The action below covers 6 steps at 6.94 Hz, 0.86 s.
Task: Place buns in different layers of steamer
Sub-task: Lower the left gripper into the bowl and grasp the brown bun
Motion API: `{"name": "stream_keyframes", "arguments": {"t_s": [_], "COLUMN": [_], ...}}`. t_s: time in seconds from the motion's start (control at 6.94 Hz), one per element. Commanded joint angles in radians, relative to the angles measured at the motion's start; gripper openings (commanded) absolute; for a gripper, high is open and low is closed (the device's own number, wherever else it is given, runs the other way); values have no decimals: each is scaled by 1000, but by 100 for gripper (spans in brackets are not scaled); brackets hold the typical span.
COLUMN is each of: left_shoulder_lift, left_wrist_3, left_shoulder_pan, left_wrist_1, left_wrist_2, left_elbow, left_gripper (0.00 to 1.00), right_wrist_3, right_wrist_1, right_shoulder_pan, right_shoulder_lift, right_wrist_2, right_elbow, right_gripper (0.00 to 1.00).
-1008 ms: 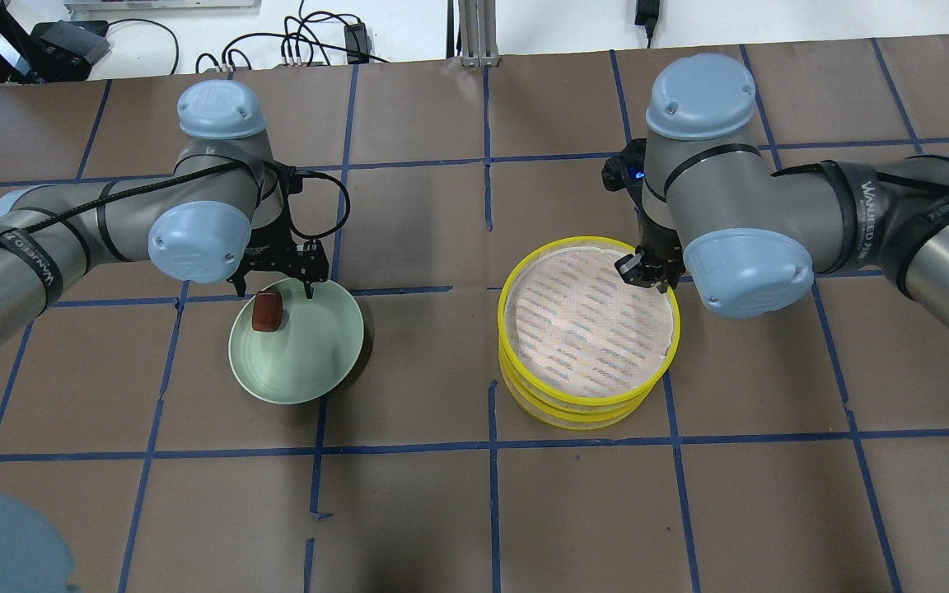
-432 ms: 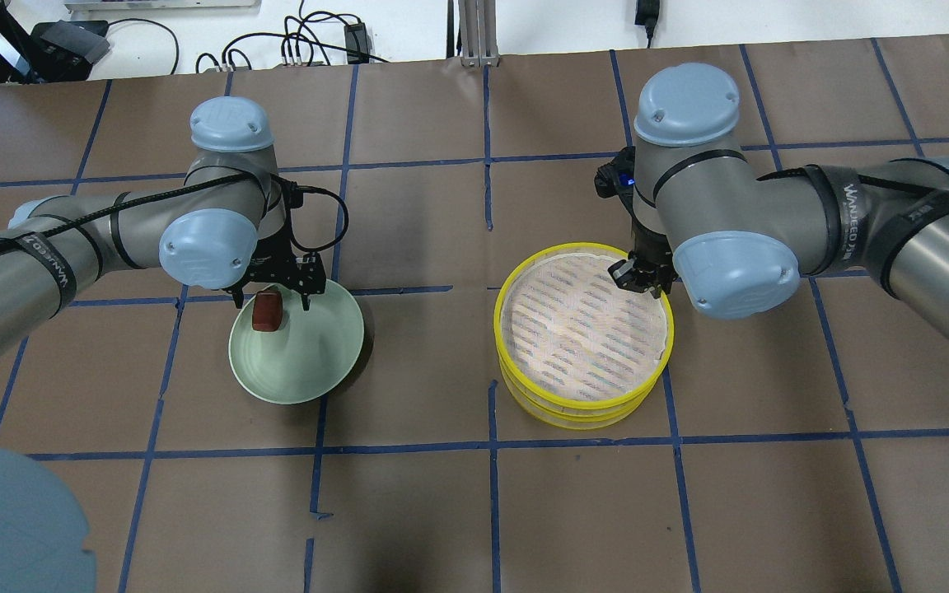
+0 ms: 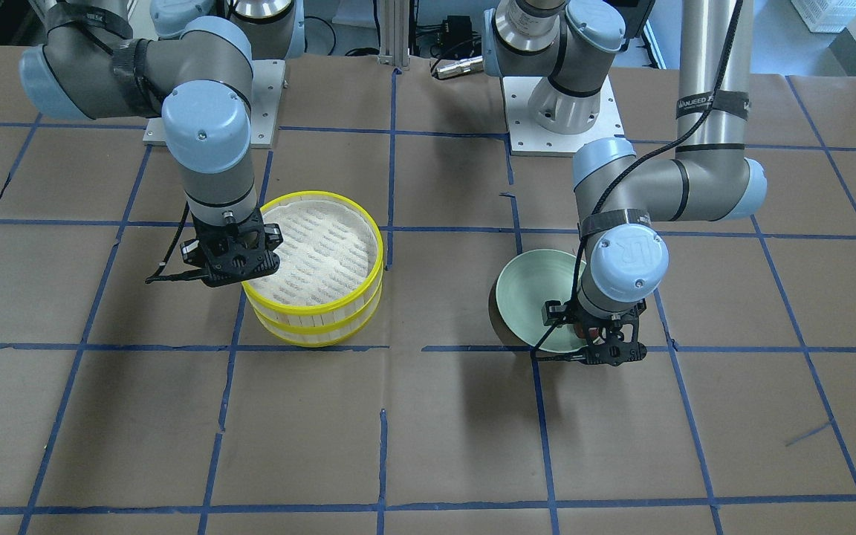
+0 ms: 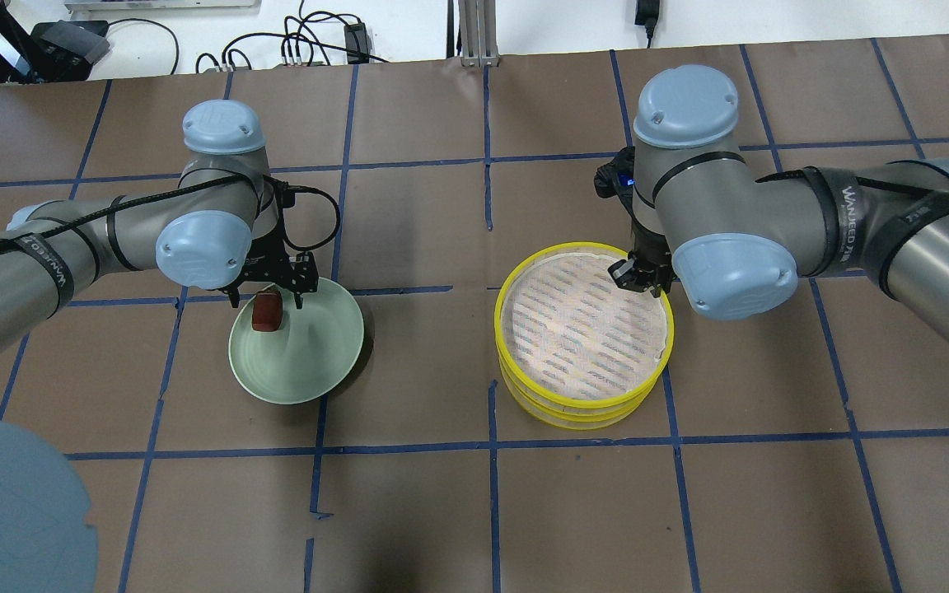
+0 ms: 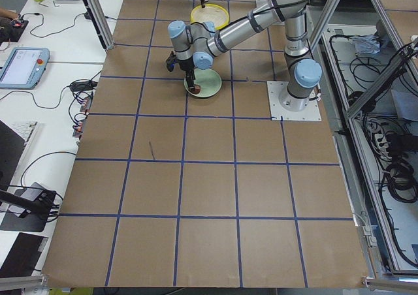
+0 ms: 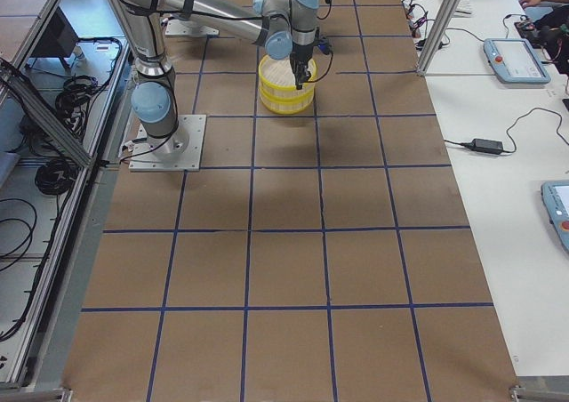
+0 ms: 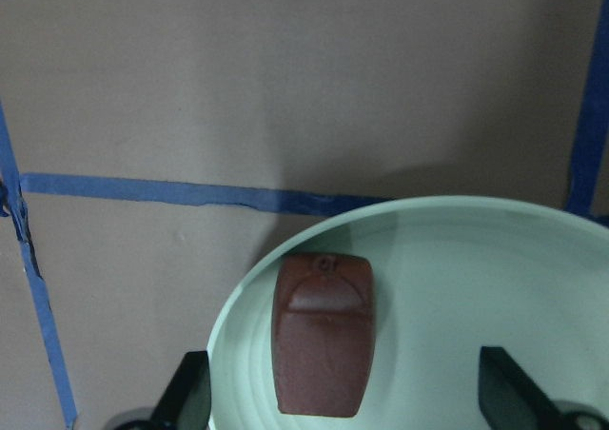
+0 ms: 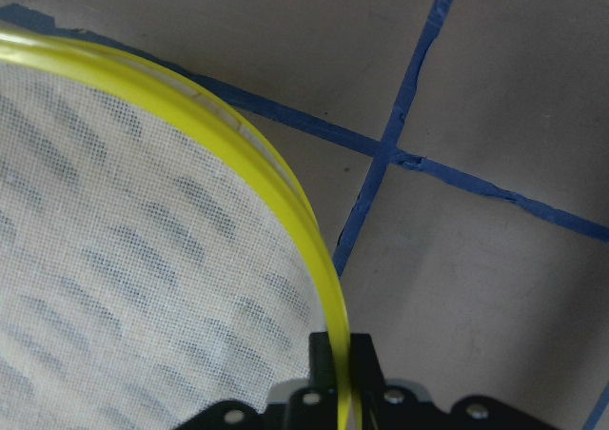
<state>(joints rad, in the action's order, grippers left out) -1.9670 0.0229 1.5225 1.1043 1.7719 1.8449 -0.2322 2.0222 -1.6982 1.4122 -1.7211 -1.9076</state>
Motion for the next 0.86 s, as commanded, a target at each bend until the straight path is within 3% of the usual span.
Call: {"name": "stream_keyframes", "arguments": {"t_s": [0.0, 0.43, 0.72], "left_shoulder_lift": [-3, 55, 140], "left_wrist_3": [46, 57, 109], "left_shoulder_pan": [-1, 5, 71], "left_wrist_1": [-6, -20, 110], "left_wrist_2": [-5, -9, -52], "left_elbow": [19, -21, -71], "left_gripper": [1, 0, 0], "right_wrist_3": [-2, -6, -6], "right_wrist_1": [6, 3, 4], "right_shoulder_pan": [0, 6, 6], "right_shoulder_lift": [-4, -2, -4], "right_wrist_2": [0, -5, -3], "right_elbow": [1, 2, 1], "right_gripper": [0, 0, 0]}}
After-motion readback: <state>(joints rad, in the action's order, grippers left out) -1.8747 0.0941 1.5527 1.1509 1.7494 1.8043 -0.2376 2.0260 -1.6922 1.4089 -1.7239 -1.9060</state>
